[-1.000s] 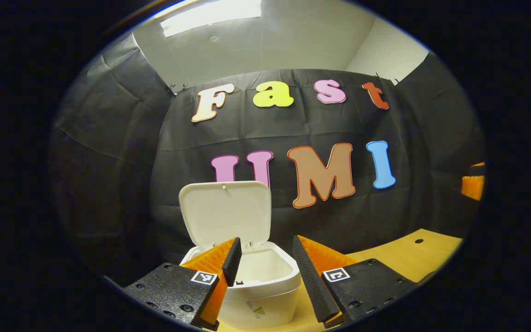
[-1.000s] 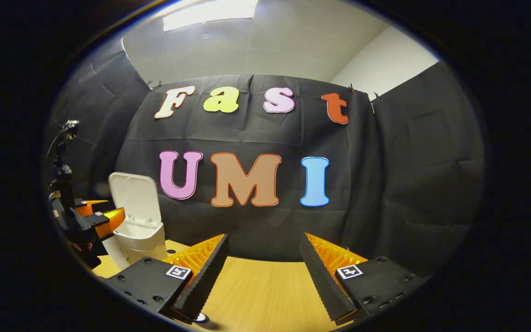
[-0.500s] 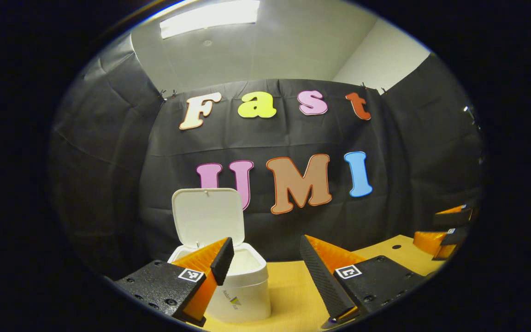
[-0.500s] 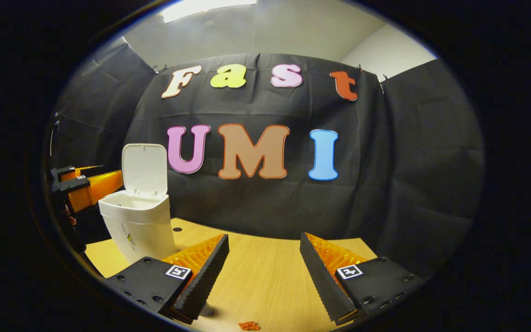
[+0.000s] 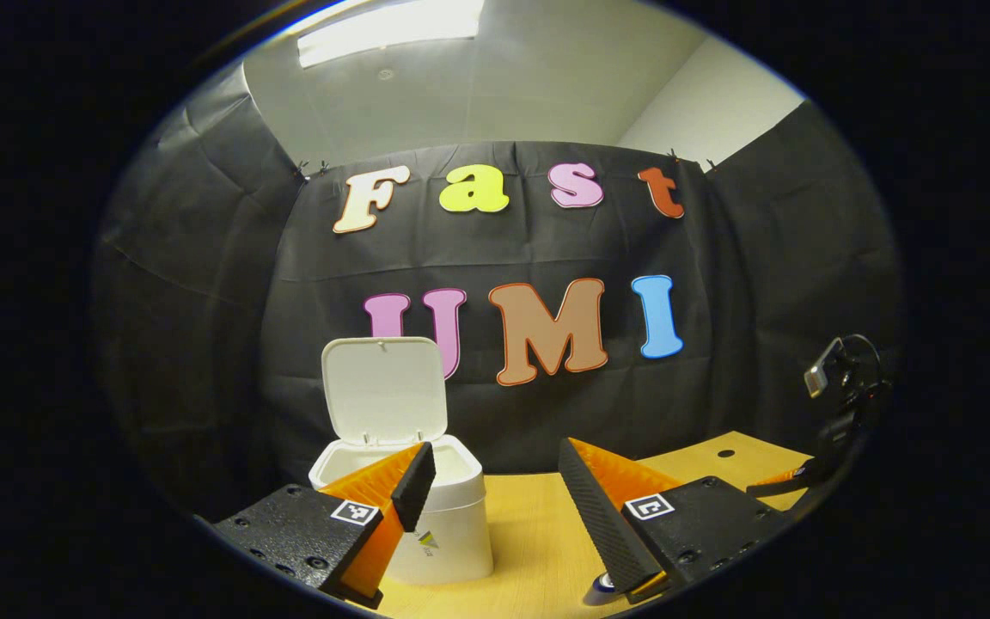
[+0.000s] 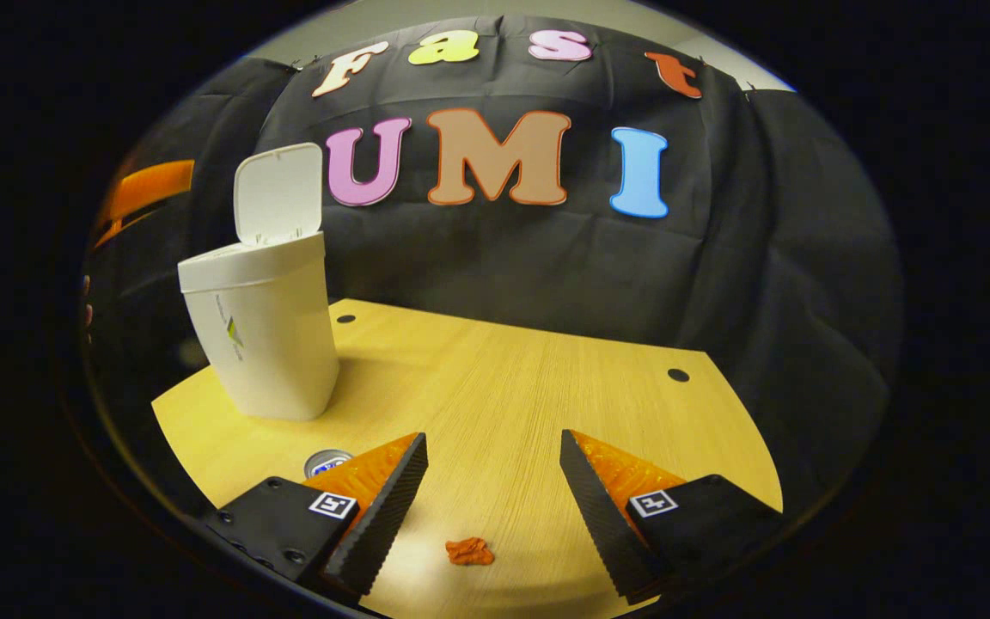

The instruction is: Press the lid of the desktop garbage bin to open it, pick up the crumpled paper on the desktop and throw it into the bin, then pick up the pop can on the desktop and drop it into the bin, and finally close the garbage bin lid.

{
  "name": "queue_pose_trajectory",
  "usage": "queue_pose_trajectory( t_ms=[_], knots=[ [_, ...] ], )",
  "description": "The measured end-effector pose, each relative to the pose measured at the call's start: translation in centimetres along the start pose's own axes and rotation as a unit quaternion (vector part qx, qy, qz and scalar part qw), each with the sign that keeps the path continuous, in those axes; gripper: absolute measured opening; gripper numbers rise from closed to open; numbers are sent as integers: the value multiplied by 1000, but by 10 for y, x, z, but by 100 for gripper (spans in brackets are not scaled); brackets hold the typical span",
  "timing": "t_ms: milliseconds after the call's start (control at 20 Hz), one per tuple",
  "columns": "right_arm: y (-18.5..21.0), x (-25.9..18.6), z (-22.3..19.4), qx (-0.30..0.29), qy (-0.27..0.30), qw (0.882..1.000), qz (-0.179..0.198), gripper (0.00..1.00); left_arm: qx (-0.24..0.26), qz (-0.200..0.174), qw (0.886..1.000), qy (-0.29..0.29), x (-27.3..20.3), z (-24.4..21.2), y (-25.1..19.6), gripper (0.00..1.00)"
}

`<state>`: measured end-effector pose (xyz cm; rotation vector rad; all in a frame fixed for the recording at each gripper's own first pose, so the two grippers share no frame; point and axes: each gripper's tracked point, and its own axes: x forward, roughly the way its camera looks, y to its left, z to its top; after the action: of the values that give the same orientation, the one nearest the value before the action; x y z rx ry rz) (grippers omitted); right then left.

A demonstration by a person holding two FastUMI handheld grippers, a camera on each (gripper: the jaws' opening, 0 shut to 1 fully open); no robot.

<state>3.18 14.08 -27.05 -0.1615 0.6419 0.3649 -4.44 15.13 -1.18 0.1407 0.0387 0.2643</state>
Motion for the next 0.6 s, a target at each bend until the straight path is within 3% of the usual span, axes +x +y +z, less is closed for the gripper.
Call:
queue_pose_trajectory(
  t_ms=[600],
  knots=[
    [5, 38, -99, -31, 115, 993, 4, 100, 6, 32, 999, 21, -9, -9, 23, 88]
  ],
)
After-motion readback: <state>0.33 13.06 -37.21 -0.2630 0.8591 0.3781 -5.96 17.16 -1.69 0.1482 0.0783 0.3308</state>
